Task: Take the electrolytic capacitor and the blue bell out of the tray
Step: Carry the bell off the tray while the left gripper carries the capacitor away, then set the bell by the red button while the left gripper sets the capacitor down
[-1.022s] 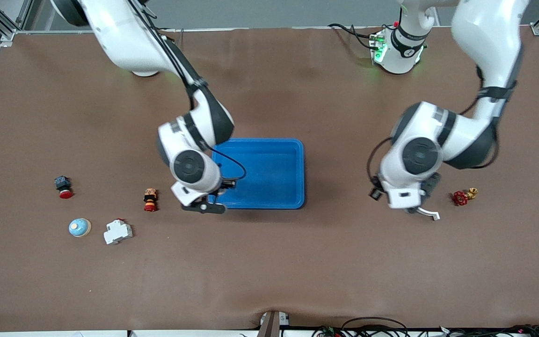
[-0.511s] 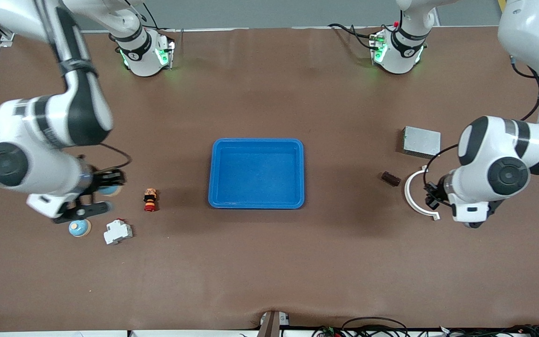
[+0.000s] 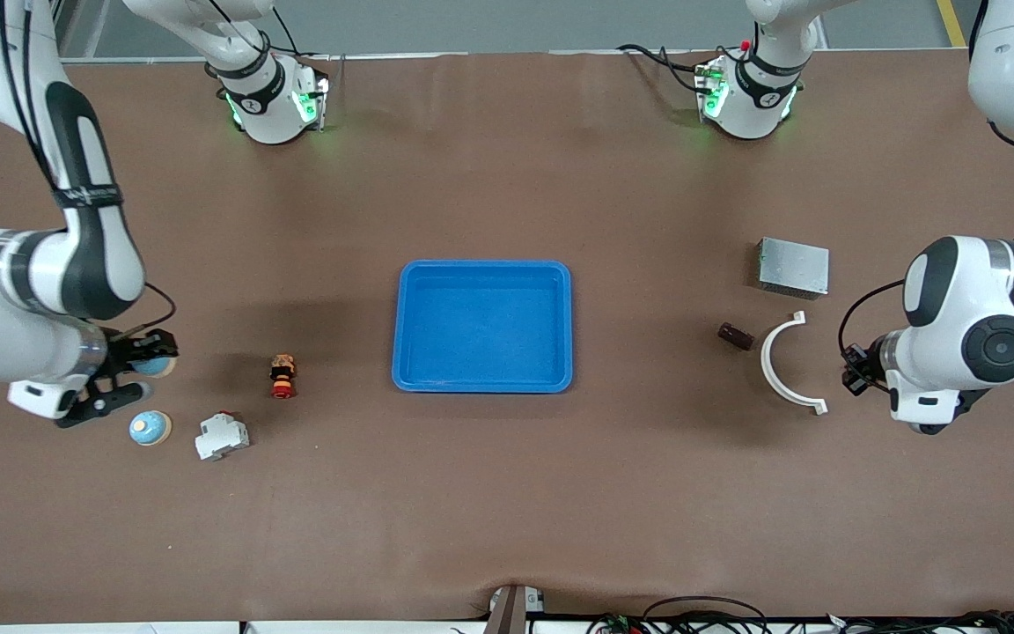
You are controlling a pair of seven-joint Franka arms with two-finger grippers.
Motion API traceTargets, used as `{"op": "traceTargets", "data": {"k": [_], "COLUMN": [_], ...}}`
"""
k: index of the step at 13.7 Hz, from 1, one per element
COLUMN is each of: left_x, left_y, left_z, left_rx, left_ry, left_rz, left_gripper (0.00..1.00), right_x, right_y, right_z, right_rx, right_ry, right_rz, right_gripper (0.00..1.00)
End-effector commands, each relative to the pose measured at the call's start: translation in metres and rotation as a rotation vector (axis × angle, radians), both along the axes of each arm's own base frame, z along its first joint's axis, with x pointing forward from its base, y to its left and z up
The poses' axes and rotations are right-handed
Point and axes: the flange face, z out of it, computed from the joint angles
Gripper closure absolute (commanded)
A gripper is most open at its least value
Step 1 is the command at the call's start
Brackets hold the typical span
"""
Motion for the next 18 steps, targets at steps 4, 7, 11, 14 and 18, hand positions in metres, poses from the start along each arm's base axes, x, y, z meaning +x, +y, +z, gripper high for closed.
{"op": "traceTargets", "data": {"k": [4,7,11,14,18], "left_x": [-0.004,-0.006,-0.003,0.002,0.004], "left_y": [-0.012,0.002,0.016,0.016,0.019], "left_z": [-0.025,-0.056,-0.093,-0.106,-0.100], "left_rx": [-0.045,-0.070,-0.107,-0.122,-0.083], "left_ry": [0.020,0.016,-0.010,-0.049,-0.064], "left_rz": [0.004,0.019,0.035,0.037,0.005], "left_gripper": [1.00,1.00,1.00,0.86,0.00], "right_x": [-0.045,-0.050,-0.053,-0.054,-0.055], "right_y": [0.028,0.031,0.038,0.039,0.038], "right_z": [-0.066,-0.077,-0.094,-0.101,-0.108], "right_rx": [0.062,0.067,0.064,0.062,0.060], "right_ry": [-0.028,-0.032,-0.028,-0.023,-0.016], "right_rz": [-0.029,-0.032,-0.019,-0.017,-0.018], "right_gripper": [1.00,1.00,1.00,1.00,0.99]}}
